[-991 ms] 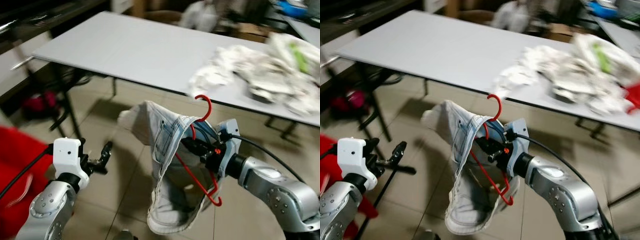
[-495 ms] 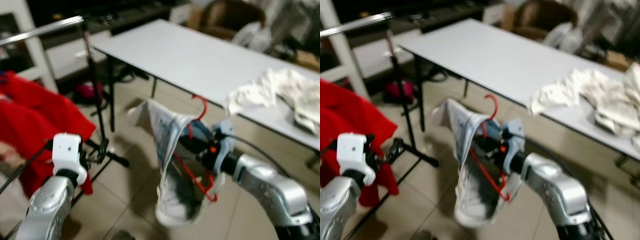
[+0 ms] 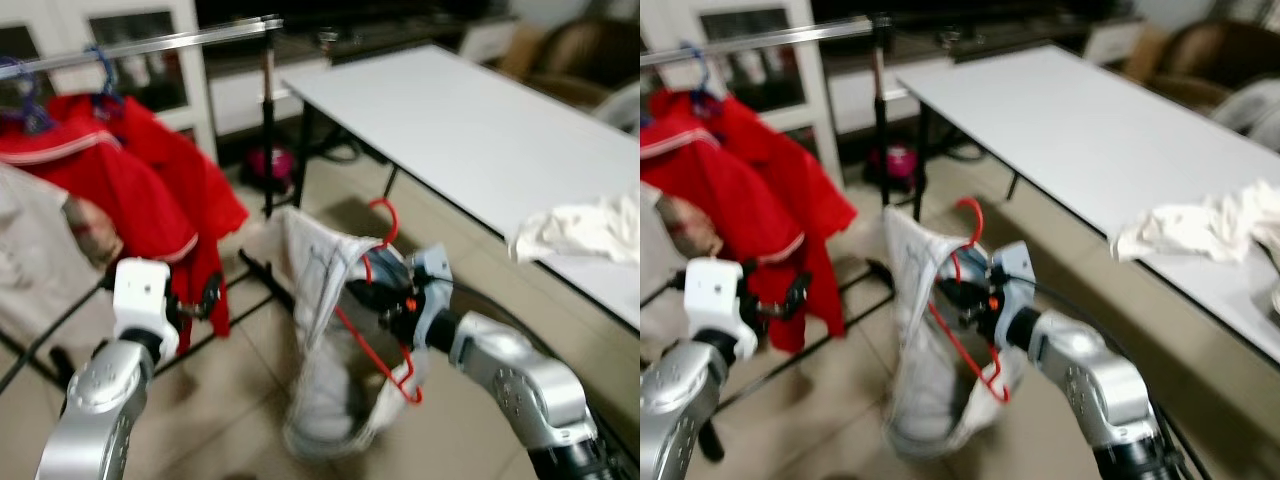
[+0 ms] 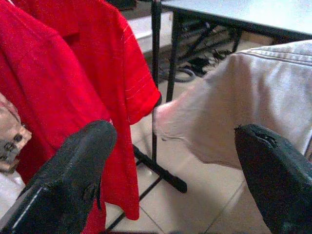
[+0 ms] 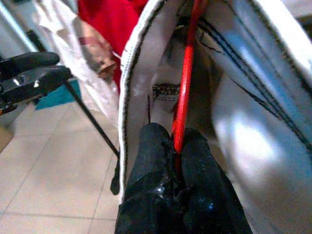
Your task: Hang hanger
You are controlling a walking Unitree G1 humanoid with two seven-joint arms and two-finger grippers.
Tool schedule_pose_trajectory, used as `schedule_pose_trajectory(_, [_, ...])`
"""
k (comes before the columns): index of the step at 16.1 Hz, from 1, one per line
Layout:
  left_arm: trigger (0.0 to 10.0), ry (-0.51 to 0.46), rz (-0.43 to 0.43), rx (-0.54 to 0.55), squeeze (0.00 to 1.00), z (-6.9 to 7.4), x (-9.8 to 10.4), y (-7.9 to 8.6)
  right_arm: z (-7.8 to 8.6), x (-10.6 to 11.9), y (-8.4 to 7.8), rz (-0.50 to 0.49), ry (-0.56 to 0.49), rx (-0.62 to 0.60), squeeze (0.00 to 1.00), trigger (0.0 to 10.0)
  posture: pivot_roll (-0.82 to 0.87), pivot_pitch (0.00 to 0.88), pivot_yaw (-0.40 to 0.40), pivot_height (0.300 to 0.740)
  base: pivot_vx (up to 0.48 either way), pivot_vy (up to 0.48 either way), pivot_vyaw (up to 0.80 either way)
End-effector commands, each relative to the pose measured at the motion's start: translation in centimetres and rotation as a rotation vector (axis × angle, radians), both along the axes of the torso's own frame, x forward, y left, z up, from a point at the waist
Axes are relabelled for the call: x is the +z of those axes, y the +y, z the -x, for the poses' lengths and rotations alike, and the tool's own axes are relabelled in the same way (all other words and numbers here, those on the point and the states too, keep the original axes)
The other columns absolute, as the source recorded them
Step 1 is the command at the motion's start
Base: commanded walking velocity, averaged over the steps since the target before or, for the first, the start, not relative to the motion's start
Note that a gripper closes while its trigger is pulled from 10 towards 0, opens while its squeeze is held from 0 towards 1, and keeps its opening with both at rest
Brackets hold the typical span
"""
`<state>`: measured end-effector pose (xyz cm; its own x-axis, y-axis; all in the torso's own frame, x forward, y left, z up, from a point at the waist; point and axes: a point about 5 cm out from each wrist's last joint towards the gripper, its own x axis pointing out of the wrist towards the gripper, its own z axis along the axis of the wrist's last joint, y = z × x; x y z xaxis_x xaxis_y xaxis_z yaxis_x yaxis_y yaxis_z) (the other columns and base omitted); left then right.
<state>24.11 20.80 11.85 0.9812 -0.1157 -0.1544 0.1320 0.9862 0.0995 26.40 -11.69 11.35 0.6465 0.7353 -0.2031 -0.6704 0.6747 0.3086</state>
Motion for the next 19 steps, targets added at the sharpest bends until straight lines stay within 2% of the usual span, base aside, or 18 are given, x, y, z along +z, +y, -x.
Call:
schedule_pose_trajectory(1, [10.0,-0.002,0.004,-0.036,0.00,-0.1,-0.1,-0.9,-0.6,1.3,-0.9,-0.004,-0.082,-0.025,0.00,10.0,-0.01,0.000,-0.052,0.740,0.000,-0.390,0.80])
schedule_pose_trajectory(7, [10.0,-0.008,-0.009,-0.045,0.00,-0.6,-0.3,-0.9,-1.0,1.1,-0.9,-0.004,-0.101,-0.029,0.00,10.0,-0.01,0.000,-0.042,0.740,0.000,-0.386,0.80])
schedule_pose_trajectory(8, [10.0,0.050,0.025,-0.020,0.00,-1.0,-0.6,-0.5,-1.1,0.9,-0.8,-0.009,-0.107,-0.030,0.00,10.0,0.00,0.000,-0.030,0.740,0.000,0.480,0.80])
schedule_pose_trajectory(12, [10.0,0.033,-0.034,-0.062,0.00,-1.9,-0.1,-0.2,-1.2,0.8,-0.4,-0.019,-0.125,-0.024,0.00,10.0,0.00,0.000,0.008,0.740,0.000,0.480,0.80])
schedule_pose_trajectory(14, [10.0,-0.018,-0.080,-0.091,0.00,-2.9,1.2,1.0,-1.4,1.2,-0.5,0.002,-0.166,0.003,0.00,10.0,-0.01,0.000,0.029,0.740,0.000,0.174,0.80])
schedule_pose_trajectory(15, [10.0,-0.008,-0.103,-0.074,0.00,-3.6,1.7,2.6,-1.7,1.7,-1.2,-0.016,-0.178,0.001,0.00,10.0,-0.01,0.000,0.050,0.740,0.000,0.000,0.00])
schedule_pose_trajectory(16, [10.0,-0.011,-0.091,-0.080,0.00,-3.7,2.0,2.9,-1.8,1.9,-1.4,-0.018,-0.184,0.000,0.00,10.0,-0.01,0.000,0.055,0.740,0.000,0.000,0.00])
schedule_pose_trajectory(17, [10.0,-0.020,-0.082,-0.093,0.14,-3.7,2.2,3.4,-1.8,2.0,-1.6,-0.012,-0.199,0.016,0.00,10.0,-0.02,0.000,0.066,0.740,0.000,0.000,0.00])
schedule_pose_trajectory(18, [10.0,-0.002,-0.094,-0.190,1.00,-4.2,3.1,4.2,-1.8,2.9,-2.1,0.009,-0.237,0.064,0.00,10.0,-0.03,0.000,0.066,0.740,0.000,0.000,0.00])
schedule_pose_trajectory(19, [10.0,0.003,-0.110,-0.219,1.00,-4.3,3.3,4.5,-1.8,3.2,-2.3,0.002,-0.248,0.083,0.00,10.0,-0.03,0.000,0.057,0.740,0.000,0.000,0.00])
